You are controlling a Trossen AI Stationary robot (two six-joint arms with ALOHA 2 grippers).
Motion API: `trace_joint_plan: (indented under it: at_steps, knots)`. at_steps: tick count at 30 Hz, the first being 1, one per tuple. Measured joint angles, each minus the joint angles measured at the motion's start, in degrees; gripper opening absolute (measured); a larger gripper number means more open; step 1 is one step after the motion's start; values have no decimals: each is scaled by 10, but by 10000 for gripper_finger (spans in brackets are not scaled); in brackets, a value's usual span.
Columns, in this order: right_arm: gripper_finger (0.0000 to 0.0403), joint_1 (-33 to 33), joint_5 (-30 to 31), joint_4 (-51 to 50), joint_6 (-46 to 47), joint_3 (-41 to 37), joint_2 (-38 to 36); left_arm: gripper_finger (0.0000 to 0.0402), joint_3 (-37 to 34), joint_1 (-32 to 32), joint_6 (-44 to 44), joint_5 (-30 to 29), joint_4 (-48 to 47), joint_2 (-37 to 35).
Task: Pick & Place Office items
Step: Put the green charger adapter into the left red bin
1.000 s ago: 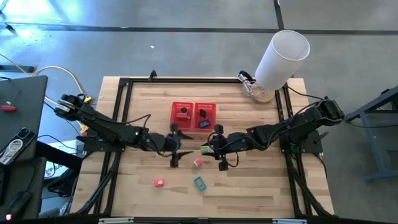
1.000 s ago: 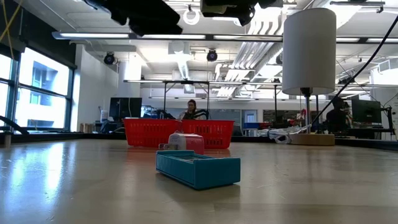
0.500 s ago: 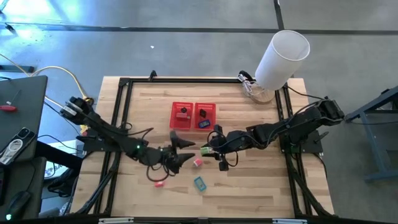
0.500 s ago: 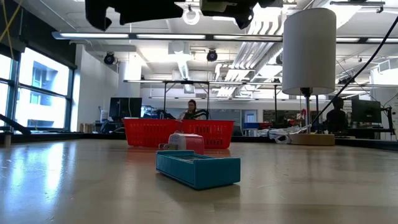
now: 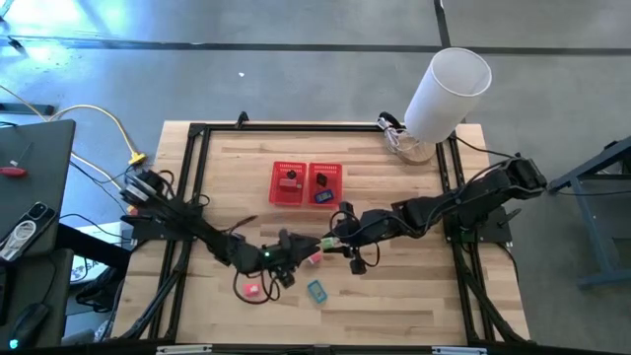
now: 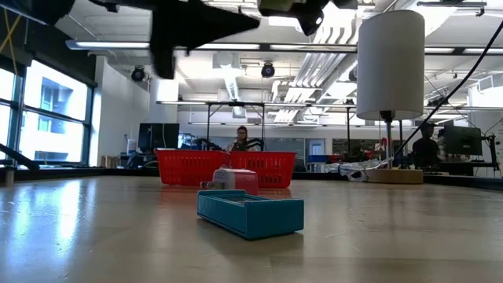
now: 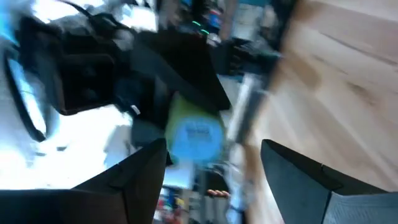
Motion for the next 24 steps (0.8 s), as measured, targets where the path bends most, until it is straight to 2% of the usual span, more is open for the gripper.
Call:
trace_joint_plan:
  at_steps: [5,12,24]
  knots:
    - [117,-2,2,8,0,0,0,254,1,2,68,-6,96,27]
    - [117,-5,0,7,2,0,0,254,1,13,81,43,96,32]
    - [117,-5,-12,10,2,0,0,254,1,30,80,61,95,32]
